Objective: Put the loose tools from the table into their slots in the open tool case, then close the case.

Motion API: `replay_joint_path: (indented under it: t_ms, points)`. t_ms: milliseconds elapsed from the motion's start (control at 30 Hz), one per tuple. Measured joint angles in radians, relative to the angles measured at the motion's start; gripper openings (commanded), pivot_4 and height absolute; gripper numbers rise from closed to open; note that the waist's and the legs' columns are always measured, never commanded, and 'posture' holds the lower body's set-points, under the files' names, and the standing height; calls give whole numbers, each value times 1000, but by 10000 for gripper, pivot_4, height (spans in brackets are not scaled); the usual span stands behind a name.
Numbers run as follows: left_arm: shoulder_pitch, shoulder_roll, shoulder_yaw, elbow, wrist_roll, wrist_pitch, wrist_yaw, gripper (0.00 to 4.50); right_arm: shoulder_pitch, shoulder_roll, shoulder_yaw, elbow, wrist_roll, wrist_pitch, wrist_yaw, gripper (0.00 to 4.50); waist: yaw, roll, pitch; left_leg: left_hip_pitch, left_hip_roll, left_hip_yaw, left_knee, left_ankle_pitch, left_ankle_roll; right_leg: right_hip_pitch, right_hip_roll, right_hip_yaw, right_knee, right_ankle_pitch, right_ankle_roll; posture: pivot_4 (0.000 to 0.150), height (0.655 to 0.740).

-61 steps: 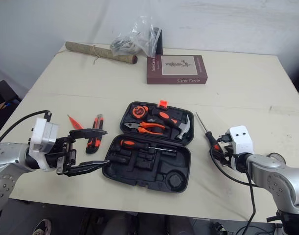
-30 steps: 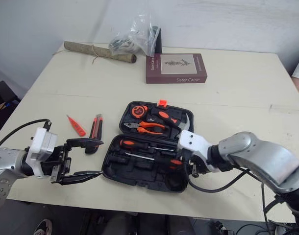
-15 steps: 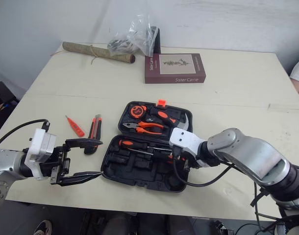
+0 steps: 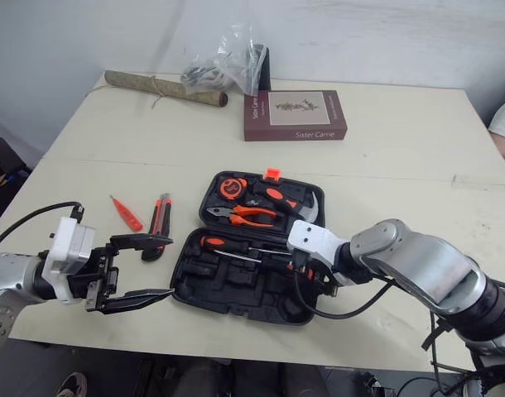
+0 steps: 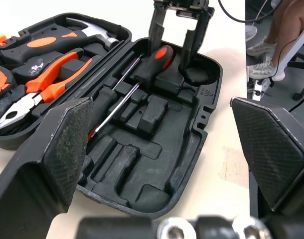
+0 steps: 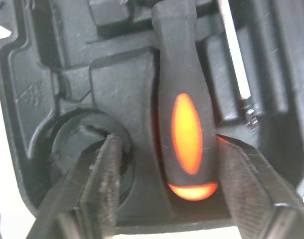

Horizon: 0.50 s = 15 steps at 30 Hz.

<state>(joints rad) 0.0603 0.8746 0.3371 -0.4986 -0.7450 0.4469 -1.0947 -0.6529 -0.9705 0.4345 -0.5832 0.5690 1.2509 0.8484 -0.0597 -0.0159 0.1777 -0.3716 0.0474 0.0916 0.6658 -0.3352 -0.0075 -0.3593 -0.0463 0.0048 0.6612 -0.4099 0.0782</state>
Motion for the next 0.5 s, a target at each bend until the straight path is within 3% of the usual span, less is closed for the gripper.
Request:
replay_joint_path:
  t_ms: [267, 333, 500]
  points:
    - [29, 0, 14, -6, -3, 0, 0, 45000, 1, -47, -49, 1, 49, -4, 103, 28068, 0, 0, 0, 0, 0, 0, 0, 0, 0, 0, 0, 0, 0, 0, 0, 1500, 7400]
    - [31, 0, 18, -6, -2, 0, 0, 45000, 25, -98, -118, 17, 58, -64, 163, 28068, 3, 0, 0, 0, 0, 0, 0, 0, 0, 1, 0, 0, -1, 0, 0, 1500, 7400]
    - [27, 0, 18, -5, -2, -1, -1, 45000, 123, -80, -247, 64, 61, -190, 190, 28068, 3, 0, 0, 0, 0, 0, 0, 0, 0, 1, 0, 0, -1, 0, 0, 1500, 7400]
